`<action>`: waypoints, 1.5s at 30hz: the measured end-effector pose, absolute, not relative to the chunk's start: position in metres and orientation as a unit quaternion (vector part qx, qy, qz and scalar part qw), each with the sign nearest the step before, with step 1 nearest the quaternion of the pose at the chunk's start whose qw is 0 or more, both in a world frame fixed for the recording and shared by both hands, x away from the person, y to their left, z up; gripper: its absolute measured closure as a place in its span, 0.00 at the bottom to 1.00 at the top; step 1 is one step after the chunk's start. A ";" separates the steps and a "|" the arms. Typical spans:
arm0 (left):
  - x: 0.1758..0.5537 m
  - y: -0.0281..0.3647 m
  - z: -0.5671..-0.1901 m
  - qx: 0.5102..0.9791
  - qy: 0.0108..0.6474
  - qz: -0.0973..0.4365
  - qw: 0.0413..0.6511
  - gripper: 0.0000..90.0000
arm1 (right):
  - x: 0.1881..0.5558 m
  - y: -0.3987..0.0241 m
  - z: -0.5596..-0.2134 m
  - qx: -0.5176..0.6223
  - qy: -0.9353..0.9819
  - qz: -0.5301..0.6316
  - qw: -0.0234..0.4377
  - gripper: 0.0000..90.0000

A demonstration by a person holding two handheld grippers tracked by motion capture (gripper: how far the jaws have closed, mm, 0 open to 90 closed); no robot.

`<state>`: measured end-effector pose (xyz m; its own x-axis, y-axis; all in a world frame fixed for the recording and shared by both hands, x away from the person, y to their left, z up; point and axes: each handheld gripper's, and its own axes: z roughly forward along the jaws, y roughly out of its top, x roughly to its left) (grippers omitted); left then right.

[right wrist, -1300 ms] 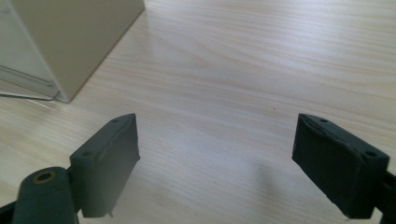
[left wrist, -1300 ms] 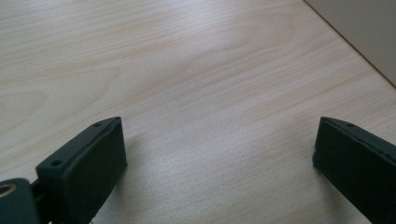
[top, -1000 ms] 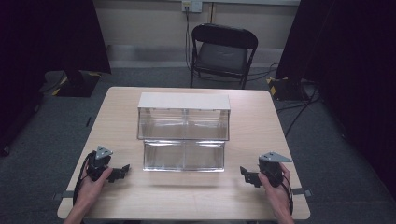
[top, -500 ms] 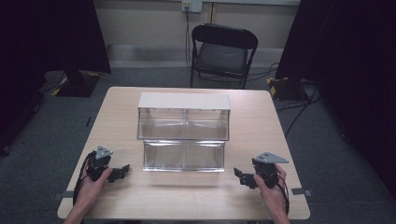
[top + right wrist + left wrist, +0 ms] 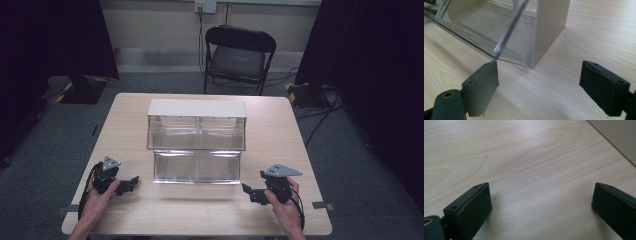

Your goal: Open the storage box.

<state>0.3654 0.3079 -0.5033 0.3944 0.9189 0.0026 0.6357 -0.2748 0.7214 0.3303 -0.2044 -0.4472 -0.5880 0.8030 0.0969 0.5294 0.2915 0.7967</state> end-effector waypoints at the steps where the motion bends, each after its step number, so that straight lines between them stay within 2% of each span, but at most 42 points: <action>1: 0.365 0.308 -0.503 0.768 0.506 0.217 0.327 0.02 | 0.330 -0.202 -0.447 0.421 0.788 0.418 0.162 0.17; 17: 0.365 0.308 -0.503 0.768 0.506 0.217 0.327 0.02 | 0.331 -0.176 -0.450 0.405 0.803 0.412 0.149 0.16; 27: 0.365 0.308 -0.503 0.768 0.506 0.217 0.326 0.02 | 0.350 -0.156 -0.461 0.397 0.815 0.396 0.146 0.16; 45: 0.365 0.308 -0.503 0.769 0.506 0.217 0.326 0.02 | 0.347 -0.150 -0.461 0.384 0.807 0.425 0.142 0.15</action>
<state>0.3654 0.3079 -0.5032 0.3944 0.9189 0.0032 0.6360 -0.2755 0.7208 0.3475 -0.1496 -0.4613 -0.6642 0.7412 0.0972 0.4990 0.3428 0.7960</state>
